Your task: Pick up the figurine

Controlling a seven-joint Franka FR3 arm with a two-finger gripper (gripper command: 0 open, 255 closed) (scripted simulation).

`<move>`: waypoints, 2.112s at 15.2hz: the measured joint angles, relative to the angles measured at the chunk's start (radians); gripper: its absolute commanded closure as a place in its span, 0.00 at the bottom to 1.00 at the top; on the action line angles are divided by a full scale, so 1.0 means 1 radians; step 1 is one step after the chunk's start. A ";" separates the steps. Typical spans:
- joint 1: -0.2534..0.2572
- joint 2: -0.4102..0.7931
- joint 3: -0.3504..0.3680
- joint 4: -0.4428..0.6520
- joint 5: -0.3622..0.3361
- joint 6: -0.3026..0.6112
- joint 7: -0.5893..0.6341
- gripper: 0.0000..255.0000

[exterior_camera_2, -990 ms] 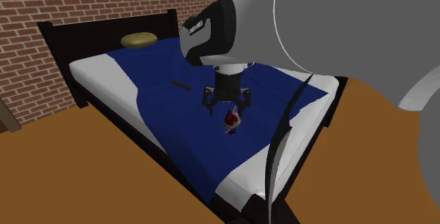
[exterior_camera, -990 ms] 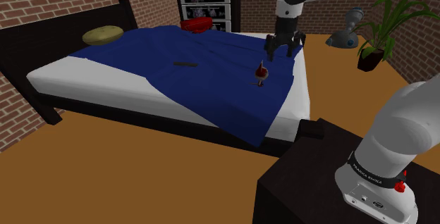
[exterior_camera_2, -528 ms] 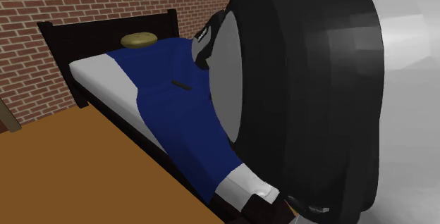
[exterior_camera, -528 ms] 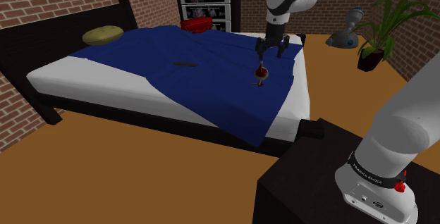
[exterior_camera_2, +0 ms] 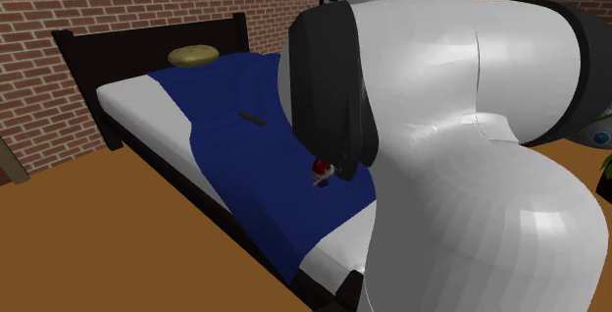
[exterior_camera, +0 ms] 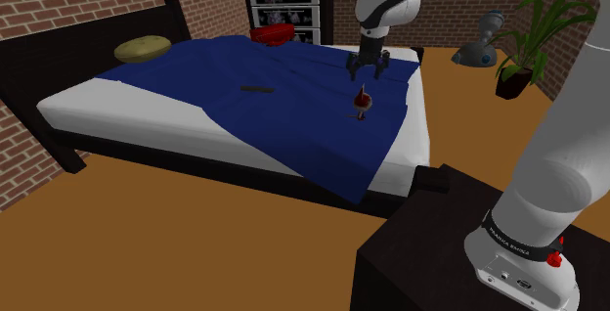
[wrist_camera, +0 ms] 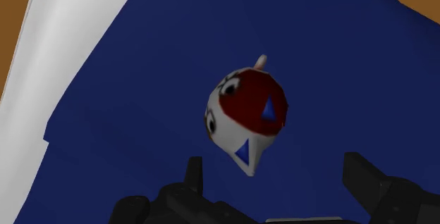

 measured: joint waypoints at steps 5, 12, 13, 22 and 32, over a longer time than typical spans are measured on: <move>-0.006 0.039 -0.003 -0.017 0.013 0.060 -0.010 0.00; -0.007 0.063 -0.002 -0.037 0.021 0.104 -0.016 1.00; -0.007 0.064 -0.002 -0.037 0.021 0.104 -0.017 1.00; -0.006 0.049 -0.002 -0.024 0.016 0.077 -0.011 1.00; -0.006 0.000 -0.006 0.050 0.000 -0.045 0.000 1.00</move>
